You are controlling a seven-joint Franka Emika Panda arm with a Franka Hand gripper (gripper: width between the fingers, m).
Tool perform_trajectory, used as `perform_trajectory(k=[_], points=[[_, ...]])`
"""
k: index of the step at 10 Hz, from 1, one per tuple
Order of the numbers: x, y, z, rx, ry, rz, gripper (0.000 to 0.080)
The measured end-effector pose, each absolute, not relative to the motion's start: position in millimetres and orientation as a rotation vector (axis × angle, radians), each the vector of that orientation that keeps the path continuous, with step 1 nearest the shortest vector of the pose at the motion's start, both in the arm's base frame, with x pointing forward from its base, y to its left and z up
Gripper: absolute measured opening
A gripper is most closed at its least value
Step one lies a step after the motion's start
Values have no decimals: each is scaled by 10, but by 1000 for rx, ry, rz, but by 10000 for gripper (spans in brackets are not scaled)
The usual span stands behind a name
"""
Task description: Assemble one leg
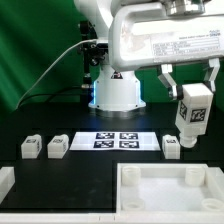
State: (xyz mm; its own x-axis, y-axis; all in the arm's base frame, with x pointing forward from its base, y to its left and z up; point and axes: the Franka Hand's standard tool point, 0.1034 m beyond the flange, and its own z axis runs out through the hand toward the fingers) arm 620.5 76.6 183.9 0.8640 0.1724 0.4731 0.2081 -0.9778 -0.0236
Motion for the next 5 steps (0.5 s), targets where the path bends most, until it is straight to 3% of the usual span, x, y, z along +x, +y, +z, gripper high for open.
perform_trajectory(k=[2, 4, 5], points=[[6190, 648, 1827, -2935, -312, -991, 293], [6160, 654, 1744, -2938, -312, -983, 293], [6142, 733, 1615, -2930, -312, -971, 293]])
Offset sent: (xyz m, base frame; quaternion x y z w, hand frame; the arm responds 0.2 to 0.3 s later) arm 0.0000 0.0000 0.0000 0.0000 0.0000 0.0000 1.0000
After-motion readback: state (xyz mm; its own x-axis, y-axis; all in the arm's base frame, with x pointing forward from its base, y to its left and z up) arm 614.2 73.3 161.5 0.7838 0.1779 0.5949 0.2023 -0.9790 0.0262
